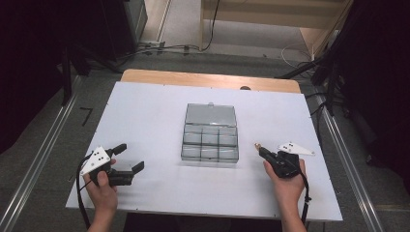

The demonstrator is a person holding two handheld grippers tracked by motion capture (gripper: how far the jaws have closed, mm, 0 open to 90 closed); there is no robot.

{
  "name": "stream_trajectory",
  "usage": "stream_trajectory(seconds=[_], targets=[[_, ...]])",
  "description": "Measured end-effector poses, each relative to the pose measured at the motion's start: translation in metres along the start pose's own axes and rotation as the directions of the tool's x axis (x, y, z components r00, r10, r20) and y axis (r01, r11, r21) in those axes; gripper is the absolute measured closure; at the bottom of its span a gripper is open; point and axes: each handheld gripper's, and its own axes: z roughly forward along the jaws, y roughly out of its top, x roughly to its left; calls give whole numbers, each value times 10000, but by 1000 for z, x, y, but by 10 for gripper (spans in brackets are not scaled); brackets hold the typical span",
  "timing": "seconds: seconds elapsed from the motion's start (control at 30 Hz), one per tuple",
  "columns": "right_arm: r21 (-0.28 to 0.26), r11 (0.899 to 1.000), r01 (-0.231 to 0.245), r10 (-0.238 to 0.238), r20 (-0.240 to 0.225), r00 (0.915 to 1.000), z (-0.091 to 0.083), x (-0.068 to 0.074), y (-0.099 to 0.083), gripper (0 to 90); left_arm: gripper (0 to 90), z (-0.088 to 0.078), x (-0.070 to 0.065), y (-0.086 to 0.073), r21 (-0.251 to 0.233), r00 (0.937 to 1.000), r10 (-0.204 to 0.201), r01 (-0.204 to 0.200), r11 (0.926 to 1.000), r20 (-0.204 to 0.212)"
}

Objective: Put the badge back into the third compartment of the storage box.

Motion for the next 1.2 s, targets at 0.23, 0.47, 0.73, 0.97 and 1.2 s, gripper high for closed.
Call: stream_trajectory(seconds=[0.23,0.47,0.73,0.97,1.2], targets=[[-105,9999,97,-97,-32,9999,3,7,12,869,43,-1,1,0,-71,10000,-58,58,10000,25],[-169,9997,171,-173,-121,9998,6,12,19,869,43,-1,2,0,-122,9999,-108,109,9999,45],[-259,9995,205,-210,-221,9995,12,17,28,869,43,-2,2,0,-171,9998,-173,174,9997,52],[-335,9991,258,-267,-293,9992,15,21,37,869,43,-2,3,0,-214,9998,-202,204,9996,65],[-383,9988,301,-317,-420,9986,21,26,43,869,43,-2,3,0,-217,9998,-207,208,9995,71]])
